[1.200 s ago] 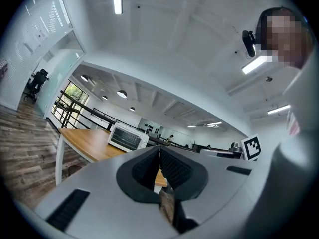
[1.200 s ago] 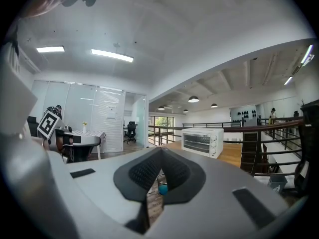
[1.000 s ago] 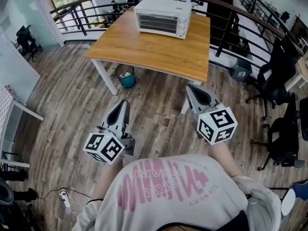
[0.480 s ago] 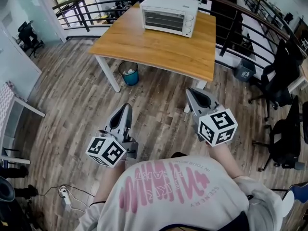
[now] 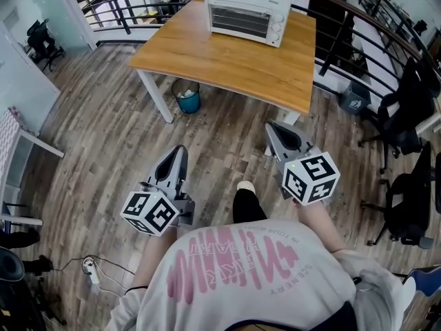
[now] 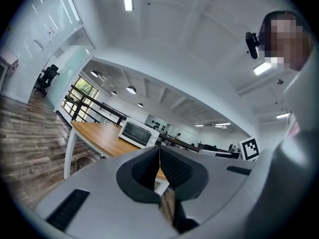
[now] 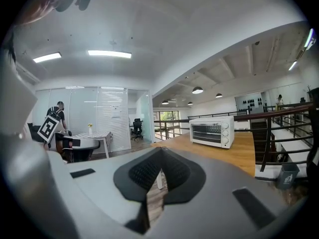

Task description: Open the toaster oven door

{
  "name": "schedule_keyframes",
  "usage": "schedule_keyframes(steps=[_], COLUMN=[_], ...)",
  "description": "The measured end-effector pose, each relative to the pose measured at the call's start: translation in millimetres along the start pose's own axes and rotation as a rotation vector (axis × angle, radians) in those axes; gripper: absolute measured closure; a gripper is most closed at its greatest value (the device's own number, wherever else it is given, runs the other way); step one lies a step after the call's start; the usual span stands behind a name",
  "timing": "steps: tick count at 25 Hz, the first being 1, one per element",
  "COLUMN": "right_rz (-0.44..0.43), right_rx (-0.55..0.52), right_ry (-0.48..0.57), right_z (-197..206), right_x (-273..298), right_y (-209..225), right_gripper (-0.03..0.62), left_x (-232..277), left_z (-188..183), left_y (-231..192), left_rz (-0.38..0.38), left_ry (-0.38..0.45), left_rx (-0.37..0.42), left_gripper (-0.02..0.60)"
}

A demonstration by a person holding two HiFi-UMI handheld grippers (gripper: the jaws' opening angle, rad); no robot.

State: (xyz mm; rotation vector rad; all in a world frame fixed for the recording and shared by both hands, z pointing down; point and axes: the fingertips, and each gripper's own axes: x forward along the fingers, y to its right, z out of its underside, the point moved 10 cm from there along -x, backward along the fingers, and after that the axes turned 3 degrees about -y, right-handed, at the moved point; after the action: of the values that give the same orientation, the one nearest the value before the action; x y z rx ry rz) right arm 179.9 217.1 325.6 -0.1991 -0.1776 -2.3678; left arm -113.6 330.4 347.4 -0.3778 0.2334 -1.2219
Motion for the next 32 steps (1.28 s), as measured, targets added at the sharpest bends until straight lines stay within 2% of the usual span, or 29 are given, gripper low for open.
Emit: schedule_keyframes(steps=[7,14,23,28,32], right_rz=[-0.016,-0.049,-0.073,-0.068,-0.098], right_rx=[0.024,0.028,-0.045,-0.02,0.016], right_ry=[0.019,0.021,0.008,-0.003,-0.002], right_z=[-7.8,-22.7,-52.2,-52.8,-47.2], right_x=[34.4,85.3,149.0,175.7,191.5], right_y=[29.1,74.1,143.3,187.4,213.7], right_gripper=[0.586,0.586,0.586,0.586,0.586], left_x=[28.6,82.7,164.7,200.5,224.9], left_z=[-10.9,-22.3,-40.6,-39.5,-32.9], left_y=[-11.7,-26.8,-49.6,-58.3,-59.7], left_rz=[-0.023,-0.032,-0.073,-0.101,-0.119], left_ry=[0.01,0.029,0.05,0.048,0.058], left_rx=[0.01,0.006,-0.015,-0.026,-0.015], left_gripper=[0.56,0.56,0.56,0.56,0.56])
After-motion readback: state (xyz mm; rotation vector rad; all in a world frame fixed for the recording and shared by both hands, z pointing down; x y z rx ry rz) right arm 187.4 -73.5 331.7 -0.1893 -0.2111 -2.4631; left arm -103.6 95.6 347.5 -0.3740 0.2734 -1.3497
